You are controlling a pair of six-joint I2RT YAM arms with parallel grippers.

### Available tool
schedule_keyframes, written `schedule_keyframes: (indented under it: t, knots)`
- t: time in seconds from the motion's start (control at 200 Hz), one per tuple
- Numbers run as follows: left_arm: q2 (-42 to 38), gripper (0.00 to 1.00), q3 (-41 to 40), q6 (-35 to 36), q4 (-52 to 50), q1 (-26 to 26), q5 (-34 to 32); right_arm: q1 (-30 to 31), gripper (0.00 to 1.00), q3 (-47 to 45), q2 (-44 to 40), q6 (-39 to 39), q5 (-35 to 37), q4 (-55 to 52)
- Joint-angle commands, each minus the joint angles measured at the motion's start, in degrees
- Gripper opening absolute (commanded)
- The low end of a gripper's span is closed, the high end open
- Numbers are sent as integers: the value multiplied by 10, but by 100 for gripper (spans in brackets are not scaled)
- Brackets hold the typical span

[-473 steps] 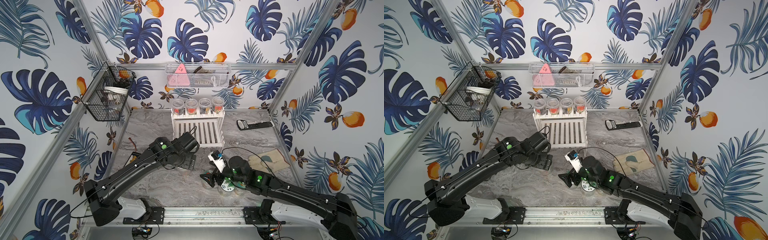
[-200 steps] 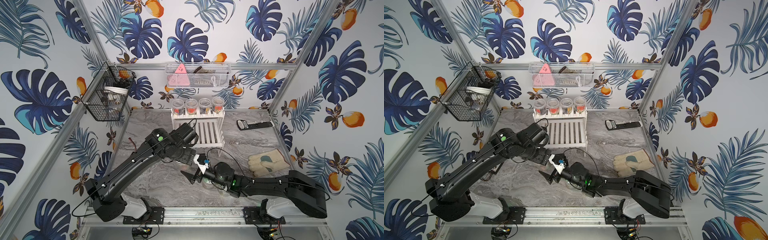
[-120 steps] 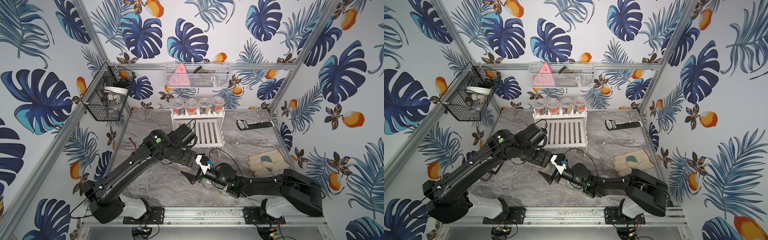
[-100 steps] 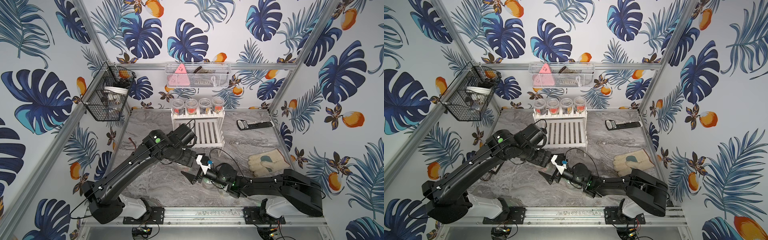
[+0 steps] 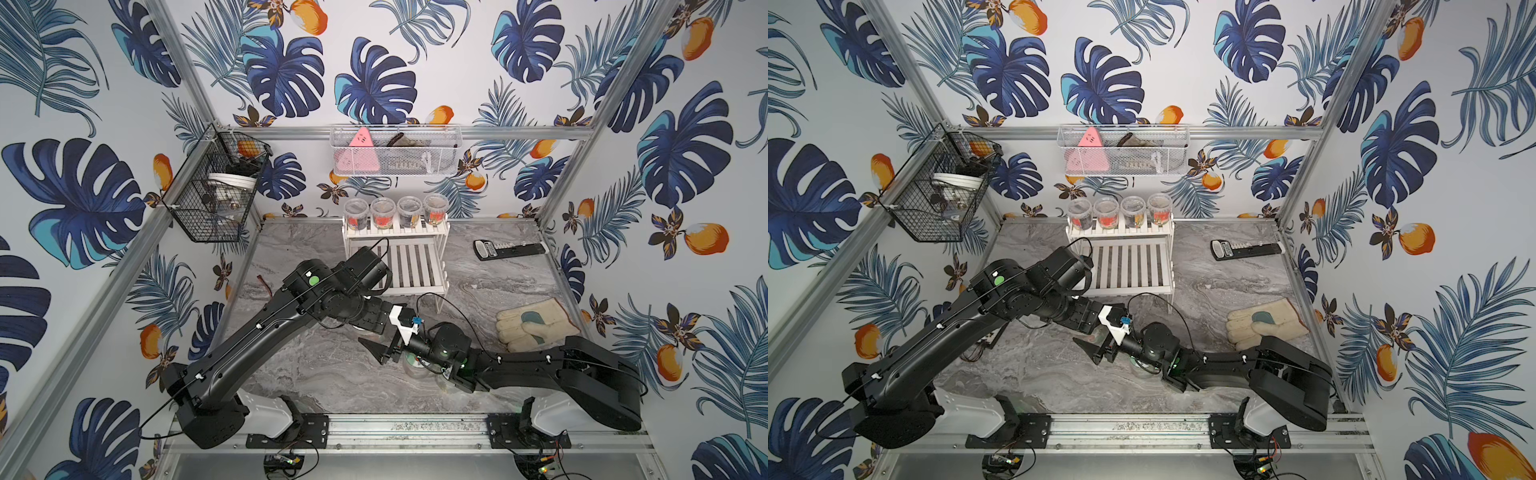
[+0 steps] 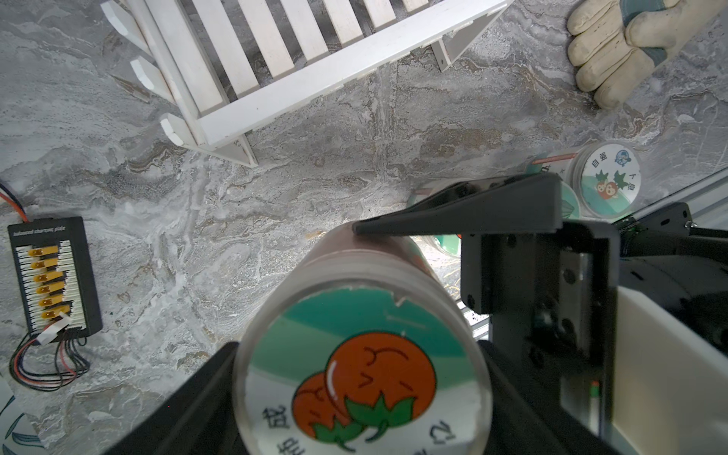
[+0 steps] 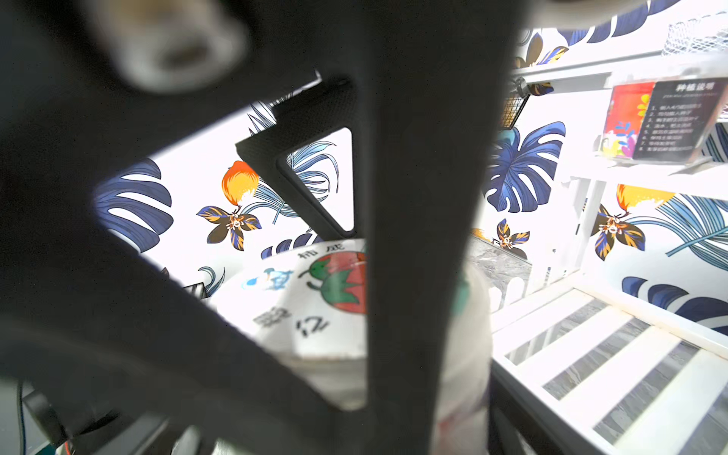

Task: Place the seed container on the shelf
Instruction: Pick up the seed jar at the center of the board.

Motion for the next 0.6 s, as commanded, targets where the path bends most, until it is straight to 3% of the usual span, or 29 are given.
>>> schedule_keyframes:
  t: [0.0, 0.12, 0.315, 0.51, 0.595]
  knots:
    - [-1, 72, 0, 15, 26, -1, 6, -1, 90, 3, 2, 14, 6, -9]
    - [-5, 76, -6, 17, 36, -1, 10, -4, 83, 0, 3, 18, 6, 2]
    - [-10, 83, -16, 25, 51, -1, 20, -7, 80, 1, 9, 23, 5, 14]
    - [-19, 98, -23, 28, 68, -1, 15, -14, 79, 3, 18, 34, 17, 27]
    - [-27, 99, -27, 27, 78, -1, 8, -19, 79, 3, 22, 38, 17, 30]
